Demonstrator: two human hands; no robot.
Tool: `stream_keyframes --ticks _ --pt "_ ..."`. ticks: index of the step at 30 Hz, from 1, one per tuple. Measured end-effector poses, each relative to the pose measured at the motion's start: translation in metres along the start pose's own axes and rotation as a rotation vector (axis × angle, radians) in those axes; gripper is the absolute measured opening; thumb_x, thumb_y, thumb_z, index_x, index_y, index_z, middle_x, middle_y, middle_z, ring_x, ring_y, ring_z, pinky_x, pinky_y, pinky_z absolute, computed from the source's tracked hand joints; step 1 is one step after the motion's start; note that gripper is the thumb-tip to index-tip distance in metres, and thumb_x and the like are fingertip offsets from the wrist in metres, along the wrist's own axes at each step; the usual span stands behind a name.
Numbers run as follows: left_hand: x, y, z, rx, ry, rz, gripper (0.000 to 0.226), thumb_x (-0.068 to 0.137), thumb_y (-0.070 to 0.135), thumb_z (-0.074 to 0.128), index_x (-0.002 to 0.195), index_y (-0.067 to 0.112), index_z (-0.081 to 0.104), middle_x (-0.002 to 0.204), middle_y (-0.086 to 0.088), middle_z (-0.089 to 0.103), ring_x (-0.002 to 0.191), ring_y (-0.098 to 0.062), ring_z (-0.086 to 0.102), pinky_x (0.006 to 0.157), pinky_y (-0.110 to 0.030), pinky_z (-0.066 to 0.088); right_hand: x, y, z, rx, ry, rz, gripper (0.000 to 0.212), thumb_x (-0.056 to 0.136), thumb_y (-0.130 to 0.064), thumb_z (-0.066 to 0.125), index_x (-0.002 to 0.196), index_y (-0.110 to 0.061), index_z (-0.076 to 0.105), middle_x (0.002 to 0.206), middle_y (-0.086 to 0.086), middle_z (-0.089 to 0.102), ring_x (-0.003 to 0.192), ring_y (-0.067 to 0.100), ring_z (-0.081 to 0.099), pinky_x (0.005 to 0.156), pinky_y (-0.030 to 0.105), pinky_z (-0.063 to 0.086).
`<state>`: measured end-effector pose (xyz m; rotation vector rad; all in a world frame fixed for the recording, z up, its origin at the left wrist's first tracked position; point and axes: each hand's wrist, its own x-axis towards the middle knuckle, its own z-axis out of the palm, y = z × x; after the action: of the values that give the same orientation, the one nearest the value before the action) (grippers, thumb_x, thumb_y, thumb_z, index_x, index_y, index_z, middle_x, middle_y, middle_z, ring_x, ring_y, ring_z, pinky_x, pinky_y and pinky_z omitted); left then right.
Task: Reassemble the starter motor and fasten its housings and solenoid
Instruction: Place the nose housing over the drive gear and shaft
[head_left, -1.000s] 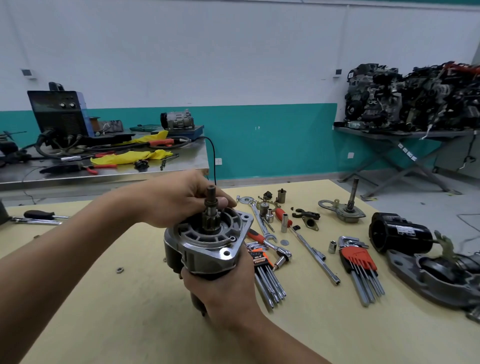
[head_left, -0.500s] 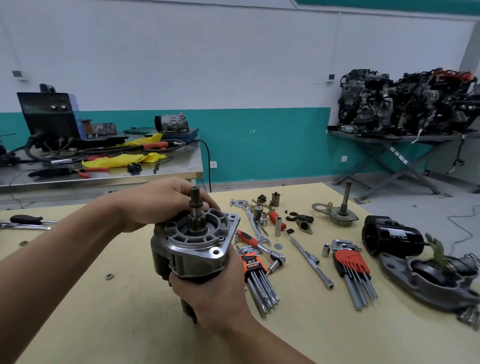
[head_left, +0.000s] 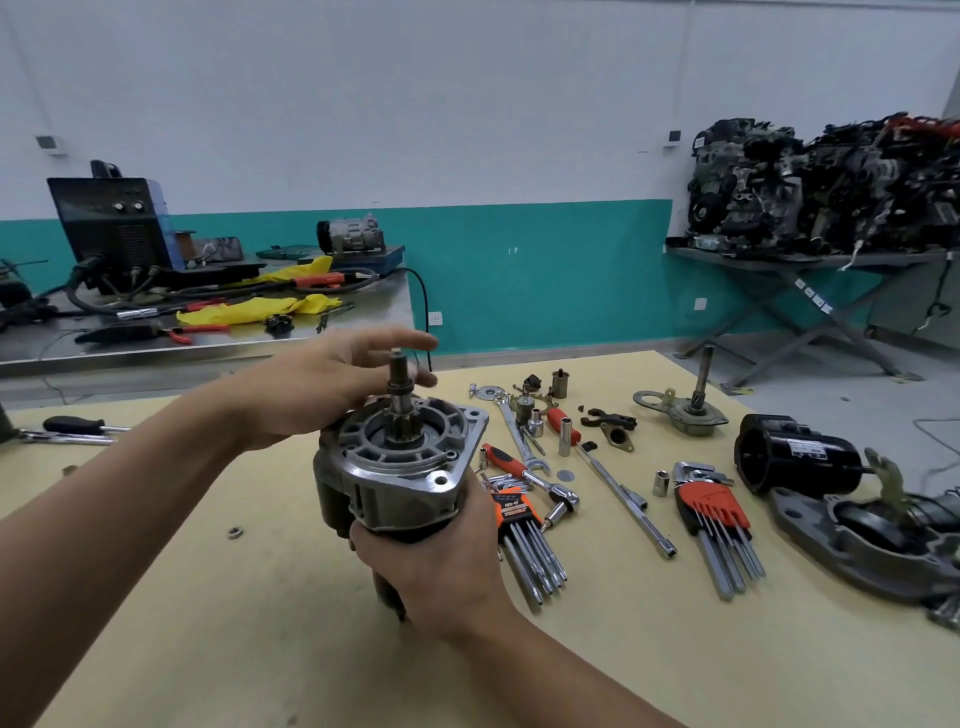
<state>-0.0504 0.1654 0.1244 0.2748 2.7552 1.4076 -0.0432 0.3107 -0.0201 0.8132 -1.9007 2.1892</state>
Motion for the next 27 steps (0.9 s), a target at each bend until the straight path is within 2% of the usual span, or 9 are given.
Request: stream_keyframes --ticks 4,6,9,12,15,19,22,25,27 --pt "-0.019 -0.012 -0.009 -0.004 0.301 0.061 0.025 0.097 0.025 0.056 0.115 0.039 0.065 0.106 0.015 0.075 0.097 0.000 0.069 0.093 -0.033 0.051 -0.001 0.002 0.000 0.027 -0.006 0.016 0.065 0.058 -0.012 0.087 0.113 -0.034 0.059 0.108 -0.018 0.072 0.099 0.007 0.070 0.078 0.028 0.061" --pt "-0.032 -0.024 -0.010 0.018 0.547 0.137 0.017 0.097 0.027 0.058 0.106 0.037 0.067 0.096 0.014 0.075 0.091 0.000 0.070 0.086 -0.030 0.053 -0.002 0.002 -0.001 0.029 -0.002 0.012 0.061 0.060 -0.006 0.087 0.109 -0.032 0.060 0.105 -0.022 0.072 0.097 0.001 0.069 0.074 0.017 0.057" --pt "-0.061 -0.052 0.009 -0.063 0.841 0.312 0.007 0.095 0.033 0.063 0.091 0.034 0.068 0.082 0.008 0.070 0.075 -0.006 0.066 0.070 -0.023 0.053 -0.002 0.002 0.001 0.031 0.020 0.012 0.063 0.060 -0.004 0.088 0.108 -0.032 0.060 0.104 -0.022 0.072 0.097 0.000 0.069 0.073 0.017 0.056" --pt "-0.085 -0.086 0.057 -0.129 0.785 0.330 0.023 0.078 0.045 0.064 0.093 0.028 0.065 0.079 0.005 0.065 0.070 -0.009 0.058 0.062 -0.019 0.049 -0.001 0.003 0.011 0.055 0.075 -0.025 0.065 0.058 -0.004 0.088 0.112 -0.026 0.061 0.104 -0.017 0.073 0.095 0.003 0.071 0.074 0.017 0.057" --pt "-0.092 -0.102 0.088 -0.160 0.615 0.292 0.056 0.059 0.047 0.075 0.111 0.040 0.057 0.107 0.013 0.067 0.097 -0.007 0.064 0.077 -0.017 0.051 0.000 0.006 0.029 0.094 0.098 -0.030 0.066 0.057 -0.006 0.089 0.116 -0.018 0.060 0.106 -0.006 0.074 0.098 0.009 0.072 0.077 0.021 0.057" --pt "-0.087 -0.102 0.086 -0.251 0.664 0.237 0.099 0.045 0.047 0.087 0.133 0.045 0.041 0.120 0.027 0.058 0.115 0.003 0.059 0.081 -0.010 0.052 0.002 0.008 0.052 0.154 0.101 -0.029 0.068 0.061 0.003 0.087 0.118 -0.014 0.056 0.114 0.003 0.071 0.106 0.017 0.069 0.082 0.029 0.058" --pt "-0.087 -0.101 0.086 -0.297 0.732 0.223 0.107 0.040 0.046 0.089 0.136 0.044 0.042 0.124 0.027 0.060 0.116 0.005 0.059 0.078 -0.010 0.053 -0.001 0.006 0.071 0.291 0.057 -0.005 0.064 0.070 0.001 0.085 0.124 -0.011 0.054 0.121 0.014 0.066 0.111 0.027 0.067 0.091 0.049 0.056" --pt "-0.088 -0.101 0.081 -0.281 0.768 0.244 0.106 0.042 0.038 0.098 0.136 0.033 0.047 0.122 0.020 0.066 0.113 0.003 0.063 0.086 -0.014 0.053 -0.008 0.005 0.088 0.601 -0.048 0.124 0.068 0.077 -0.029 0.081 0.130 -0.003 0.048 0.126 0.029 0.058 0.113 0.033 0.061 0.102 0.052 0.047" --pt "-0.091 -0.103 0.077 -0.258 0.818 0.246 0.101 0.041 0.027 0.101 0.130 0.030 0.053 0.115 0.025 0.068 0.106 0.008 0.063 0.082 -0.005 0.050 -0.011 0.010 0.090 0.555 -0.081 0.130 0.062 0.078 -0.017 0.073 0.133 -0.005 0.047 0.130 0.026 0.058 0.119 0.033 0.060 0.106 0.056 0.045"
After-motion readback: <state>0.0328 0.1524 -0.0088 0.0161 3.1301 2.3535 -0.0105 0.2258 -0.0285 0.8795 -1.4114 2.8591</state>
